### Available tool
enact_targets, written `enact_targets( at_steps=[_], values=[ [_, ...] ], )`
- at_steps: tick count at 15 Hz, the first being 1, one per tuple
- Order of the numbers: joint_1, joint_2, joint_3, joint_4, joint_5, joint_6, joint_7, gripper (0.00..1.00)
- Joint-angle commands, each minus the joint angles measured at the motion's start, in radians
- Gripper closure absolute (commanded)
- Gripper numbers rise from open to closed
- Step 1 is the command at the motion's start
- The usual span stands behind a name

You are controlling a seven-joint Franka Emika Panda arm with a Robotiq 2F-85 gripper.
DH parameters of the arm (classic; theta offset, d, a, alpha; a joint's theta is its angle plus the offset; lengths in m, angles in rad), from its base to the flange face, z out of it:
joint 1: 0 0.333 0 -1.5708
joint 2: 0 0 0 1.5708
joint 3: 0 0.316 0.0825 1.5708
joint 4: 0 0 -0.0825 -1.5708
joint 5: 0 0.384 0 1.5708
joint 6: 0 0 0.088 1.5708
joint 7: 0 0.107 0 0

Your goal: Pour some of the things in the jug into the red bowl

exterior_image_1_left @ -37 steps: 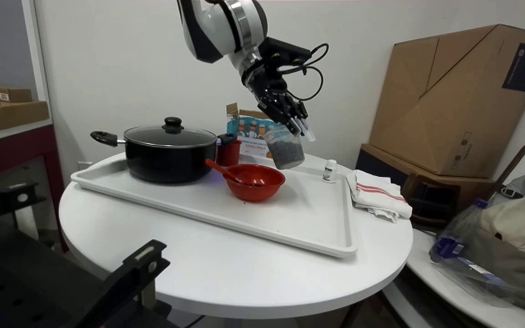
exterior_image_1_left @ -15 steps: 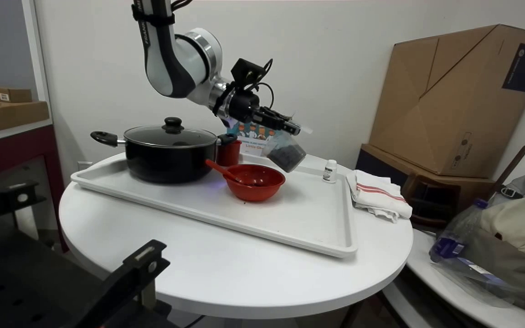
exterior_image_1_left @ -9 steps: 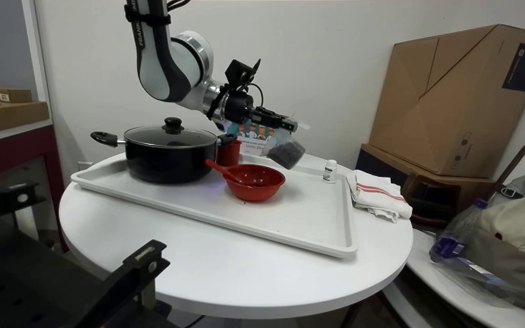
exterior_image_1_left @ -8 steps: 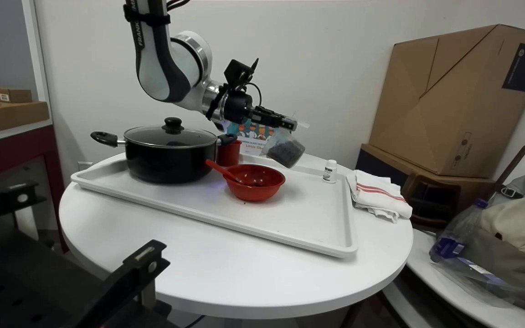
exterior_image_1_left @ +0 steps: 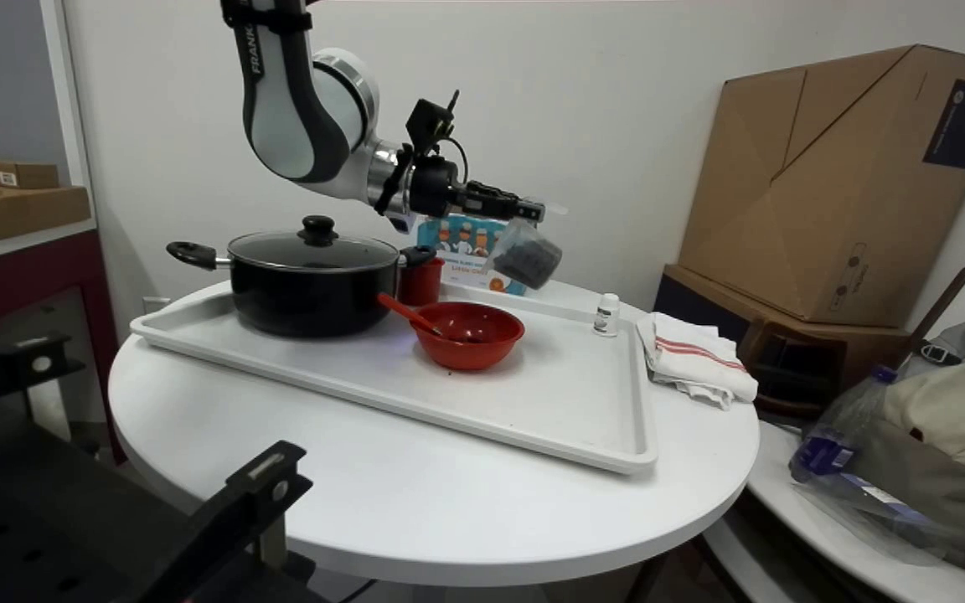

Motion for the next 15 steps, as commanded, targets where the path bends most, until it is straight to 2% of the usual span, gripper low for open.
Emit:
enact_targets(
  at_steps=[1,15],
  values=[
    [0.002,-0.058,0.002,-0.062,-0.041,-0.018,0.018,0.9],
    [0.01,-0.147,-0.003,-0.185,-0.178,-0.086,0.008,0.9]
  ],
)
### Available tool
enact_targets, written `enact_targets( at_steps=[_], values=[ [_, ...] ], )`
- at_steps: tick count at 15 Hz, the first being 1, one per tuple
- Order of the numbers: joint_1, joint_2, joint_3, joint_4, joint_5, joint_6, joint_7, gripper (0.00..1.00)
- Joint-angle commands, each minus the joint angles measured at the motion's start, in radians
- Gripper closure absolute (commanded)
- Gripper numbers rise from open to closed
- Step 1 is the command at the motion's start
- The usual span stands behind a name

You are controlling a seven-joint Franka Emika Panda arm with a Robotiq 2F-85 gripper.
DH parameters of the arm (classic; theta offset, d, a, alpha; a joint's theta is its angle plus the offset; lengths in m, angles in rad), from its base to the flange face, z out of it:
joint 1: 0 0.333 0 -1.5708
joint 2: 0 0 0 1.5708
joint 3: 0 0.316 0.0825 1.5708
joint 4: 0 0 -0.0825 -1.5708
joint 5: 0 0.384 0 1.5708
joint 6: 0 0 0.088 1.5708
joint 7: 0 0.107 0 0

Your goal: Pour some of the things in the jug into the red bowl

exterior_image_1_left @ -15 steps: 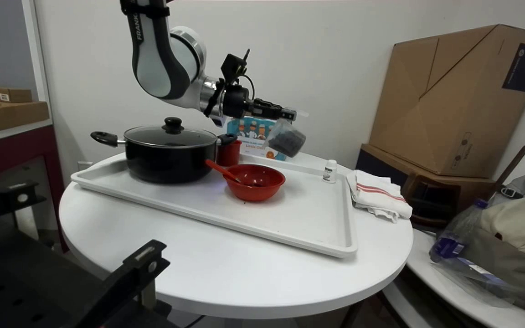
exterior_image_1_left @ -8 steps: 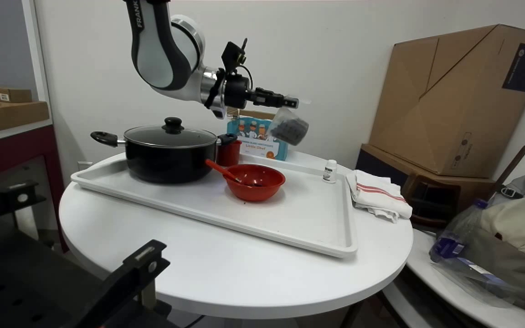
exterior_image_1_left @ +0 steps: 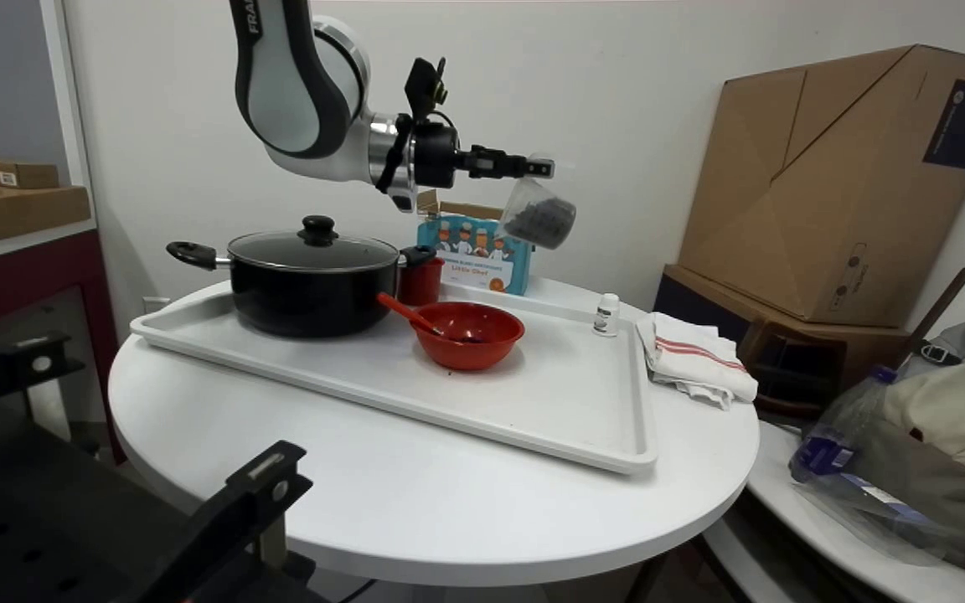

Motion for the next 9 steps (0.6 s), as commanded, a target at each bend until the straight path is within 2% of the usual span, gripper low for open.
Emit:
enact_targets(
  at_steps=[1,9],
  values=[
    [0.009,-0.041,-0.003,-0.065,-0.056,-0.039,0.01,0.9],
    [0.013,-0.048,-0.006,-0.104,-0.144,-0.088,0.017,0.9]
  ],
)
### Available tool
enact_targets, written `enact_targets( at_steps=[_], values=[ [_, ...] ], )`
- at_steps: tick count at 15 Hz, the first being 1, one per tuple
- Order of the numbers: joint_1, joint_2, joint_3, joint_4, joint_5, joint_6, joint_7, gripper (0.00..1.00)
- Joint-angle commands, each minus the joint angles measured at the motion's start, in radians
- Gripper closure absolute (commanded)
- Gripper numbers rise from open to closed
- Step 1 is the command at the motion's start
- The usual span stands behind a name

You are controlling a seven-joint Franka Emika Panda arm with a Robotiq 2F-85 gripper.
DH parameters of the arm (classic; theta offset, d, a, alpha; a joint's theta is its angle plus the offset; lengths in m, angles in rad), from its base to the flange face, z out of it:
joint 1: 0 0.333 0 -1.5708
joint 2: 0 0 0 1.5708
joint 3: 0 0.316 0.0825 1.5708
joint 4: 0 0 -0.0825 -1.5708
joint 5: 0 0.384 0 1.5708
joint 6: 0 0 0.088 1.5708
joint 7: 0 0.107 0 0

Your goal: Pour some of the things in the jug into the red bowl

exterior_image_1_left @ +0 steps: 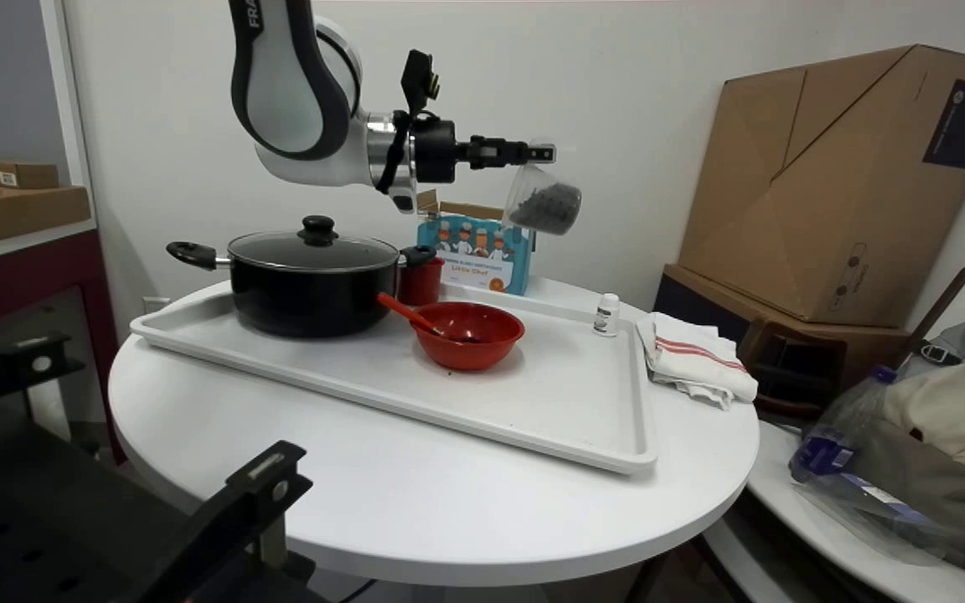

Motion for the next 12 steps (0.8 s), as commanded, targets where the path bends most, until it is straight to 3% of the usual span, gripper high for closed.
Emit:
enact_targets(
  at_steps=[1,12],
  values=[
    [0.012,-0.026,-0.007,-0.046,-0.057,-0.043,0.017,0.9],
    [0.009,-0.02,-0.005,-0.061,-0.108,-0.097,0.015,0.9]
  ],
)
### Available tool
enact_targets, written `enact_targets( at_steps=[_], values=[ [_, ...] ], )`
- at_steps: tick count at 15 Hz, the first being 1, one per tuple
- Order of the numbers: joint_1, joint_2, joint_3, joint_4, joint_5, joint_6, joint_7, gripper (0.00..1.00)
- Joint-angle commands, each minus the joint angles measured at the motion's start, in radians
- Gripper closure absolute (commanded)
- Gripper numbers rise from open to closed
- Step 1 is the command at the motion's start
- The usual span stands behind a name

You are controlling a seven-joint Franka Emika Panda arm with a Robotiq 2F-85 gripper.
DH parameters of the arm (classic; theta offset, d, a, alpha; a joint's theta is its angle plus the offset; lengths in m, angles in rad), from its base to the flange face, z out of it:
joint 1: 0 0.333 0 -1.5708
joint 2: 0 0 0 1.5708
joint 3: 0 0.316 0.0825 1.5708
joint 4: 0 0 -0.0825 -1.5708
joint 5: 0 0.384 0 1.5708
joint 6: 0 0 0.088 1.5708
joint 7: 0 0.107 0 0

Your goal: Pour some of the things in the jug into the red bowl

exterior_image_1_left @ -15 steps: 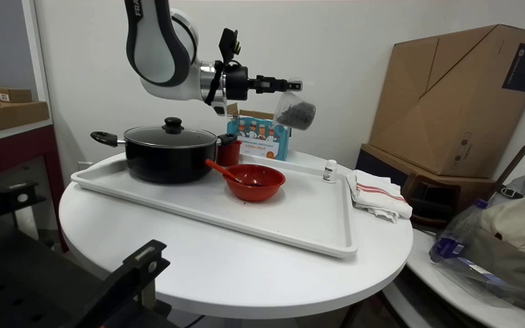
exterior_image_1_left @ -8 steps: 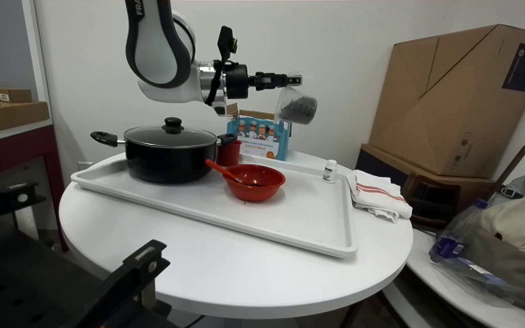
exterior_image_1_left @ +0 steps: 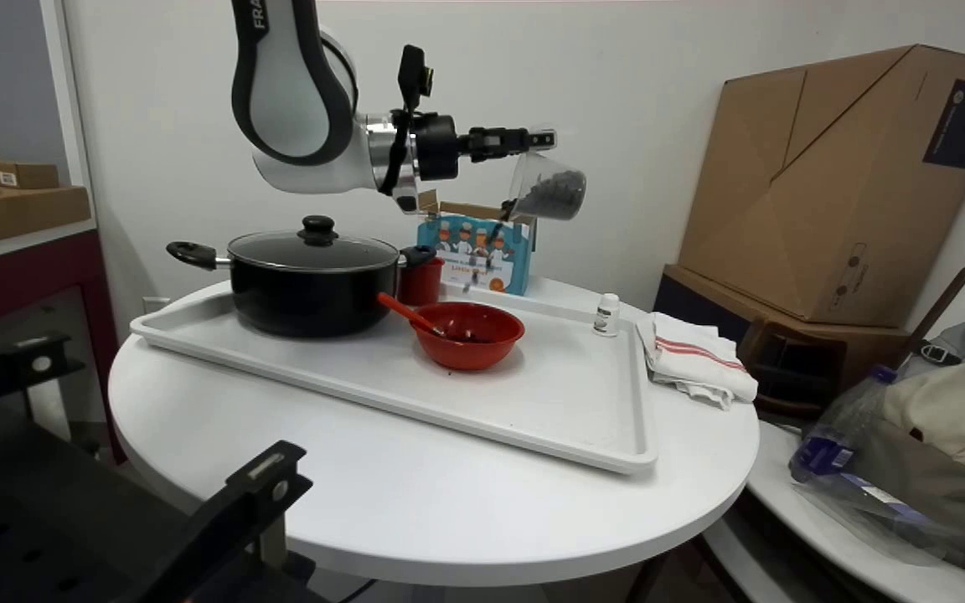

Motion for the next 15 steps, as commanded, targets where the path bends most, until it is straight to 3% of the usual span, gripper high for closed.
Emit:
enact_targets(
  at_steps=[1,5,15],
  values=[
    [0.005,-0.014,-0.001,-0.016,-0.005,-0.035,0.014,0.9],
    [-0.017,-0.012,0.013,0.021,0.07,-0.025,0.0,0.9],
    [-0.092,-0.004,0.042,0.146,0.389,0.004,-0.002,0.9]
  ],
)
